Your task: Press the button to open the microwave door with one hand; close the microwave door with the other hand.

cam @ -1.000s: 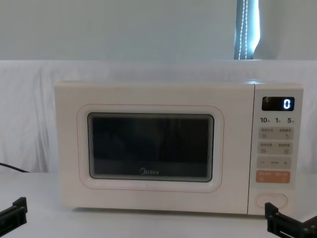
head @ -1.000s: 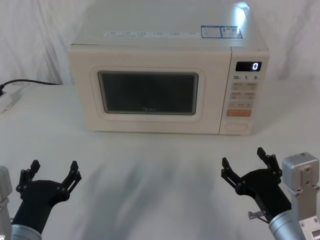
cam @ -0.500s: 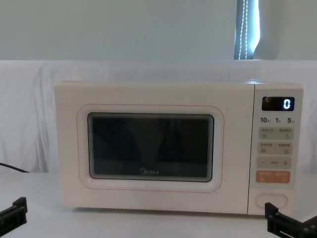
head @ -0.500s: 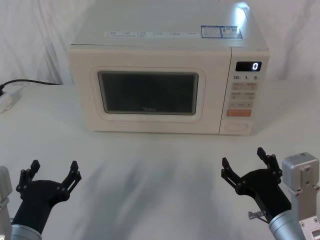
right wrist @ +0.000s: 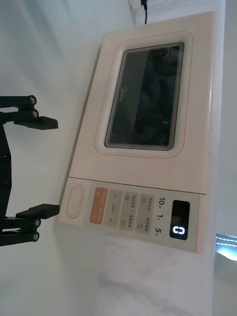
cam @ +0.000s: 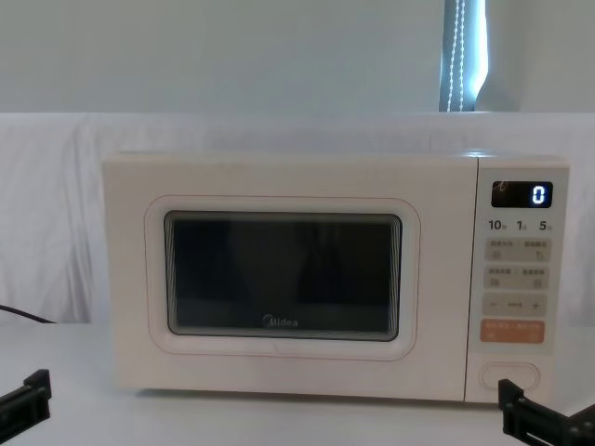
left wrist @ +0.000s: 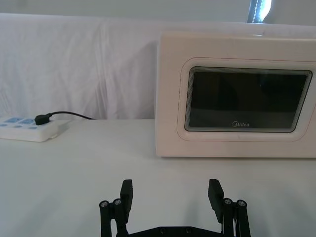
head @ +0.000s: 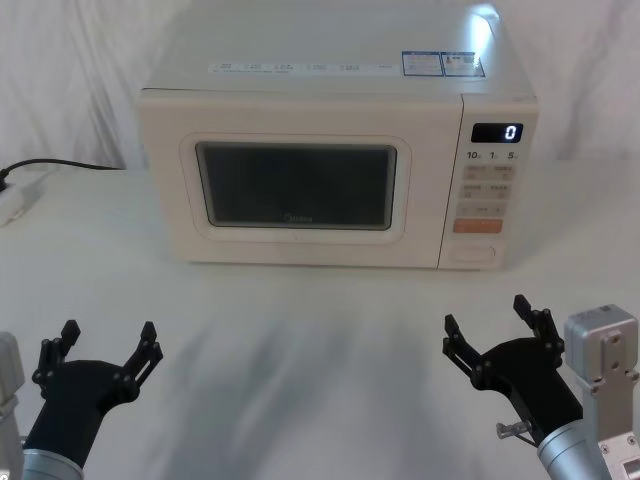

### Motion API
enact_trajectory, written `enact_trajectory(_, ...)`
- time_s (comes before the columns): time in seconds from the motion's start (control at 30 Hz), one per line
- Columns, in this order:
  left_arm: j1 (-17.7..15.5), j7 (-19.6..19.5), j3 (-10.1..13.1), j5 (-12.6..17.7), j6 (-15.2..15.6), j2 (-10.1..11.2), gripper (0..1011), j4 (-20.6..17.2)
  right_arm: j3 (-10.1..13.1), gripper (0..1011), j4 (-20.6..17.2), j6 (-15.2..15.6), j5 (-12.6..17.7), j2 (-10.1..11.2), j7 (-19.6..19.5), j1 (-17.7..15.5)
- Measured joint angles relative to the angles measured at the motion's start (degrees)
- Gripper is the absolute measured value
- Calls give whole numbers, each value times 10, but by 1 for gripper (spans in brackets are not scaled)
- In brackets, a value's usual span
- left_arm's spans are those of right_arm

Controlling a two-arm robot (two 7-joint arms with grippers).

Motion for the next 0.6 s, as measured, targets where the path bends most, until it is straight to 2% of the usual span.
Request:
enact_trajectory(0.27, 0, 0, 0, 0, 0, 0, 1001, 0, 0, 844, 0, 0, 0, 0, 0, 0)
enact_trajectory(0.33, 0, 0, 0, 0, 0, 0, 1001, 0, 0, 750, 0, 0, 0, 0, 0, 0)
enact_trajectory(0.47, 0, 0, 0, 0, 0, 0, 1001, 0, 0, 671, 0, 0, 0, 0, 0, 0)
enact_trajectory(0.6, 0, 0, 0, 0, 0, 0, 1001, 0, 0, 521, 0, 0, 0, 0, 0, 0)
